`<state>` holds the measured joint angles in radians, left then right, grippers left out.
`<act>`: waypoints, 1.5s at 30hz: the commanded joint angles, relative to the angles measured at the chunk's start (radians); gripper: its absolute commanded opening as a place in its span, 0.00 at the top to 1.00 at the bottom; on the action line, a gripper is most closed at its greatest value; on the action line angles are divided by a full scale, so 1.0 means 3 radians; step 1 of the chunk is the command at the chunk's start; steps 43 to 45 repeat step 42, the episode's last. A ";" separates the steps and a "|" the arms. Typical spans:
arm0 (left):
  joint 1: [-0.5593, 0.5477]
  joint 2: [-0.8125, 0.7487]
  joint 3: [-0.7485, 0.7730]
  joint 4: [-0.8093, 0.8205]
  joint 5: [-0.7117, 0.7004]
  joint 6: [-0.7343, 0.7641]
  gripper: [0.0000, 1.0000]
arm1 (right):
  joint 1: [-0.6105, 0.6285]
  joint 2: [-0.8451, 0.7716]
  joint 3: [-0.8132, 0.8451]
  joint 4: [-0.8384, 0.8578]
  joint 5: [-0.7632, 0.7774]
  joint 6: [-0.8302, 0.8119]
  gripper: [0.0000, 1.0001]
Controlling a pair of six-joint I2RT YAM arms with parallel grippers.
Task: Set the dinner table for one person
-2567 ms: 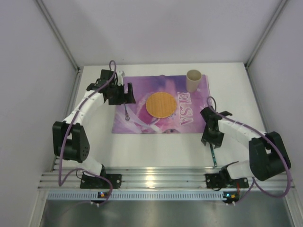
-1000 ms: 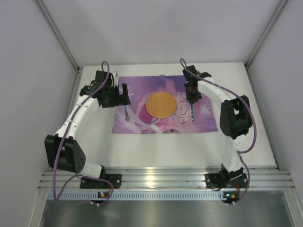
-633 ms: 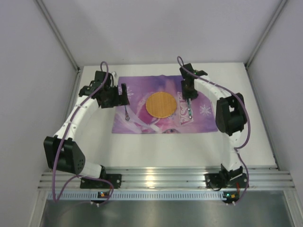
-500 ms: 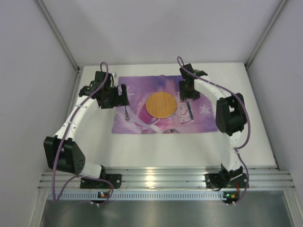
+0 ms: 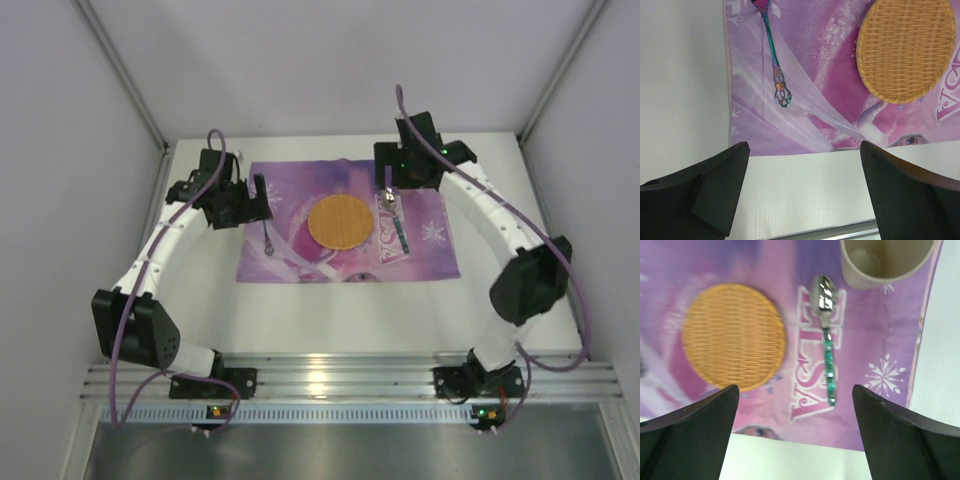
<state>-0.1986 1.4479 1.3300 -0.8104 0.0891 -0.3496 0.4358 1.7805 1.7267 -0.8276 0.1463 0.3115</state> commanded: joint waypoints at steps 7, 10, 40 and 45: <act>-0.0028 -0.0556 -0.0137 0.0364 -0.0143 -0.0184 0.02 | 0.0291 -0.2123 -0.1283 0.0729 0.0185 0.0463 0.00; -0.0028 -0.1015 -0.0541 0.0594 -0.0220 -0.0230 0.02 | 0.0291 -0.2772 -0.2035 0.0866 0.0335 0.0567 0.00; -0.0028 -0.1779 -0.1135 0.0871 -0.0639 -0.0379 0.01 | 0.0291 -0.3358 -0.2545 0.1209 0.0182 0.0225 0.00; -0.0028 -0.1774 -0.1130 0.0881 -0.0675 -0.0272 0.01 | 0.0286 -0.3312 -0.2499 0.1148 0.0213 0.0215 0.00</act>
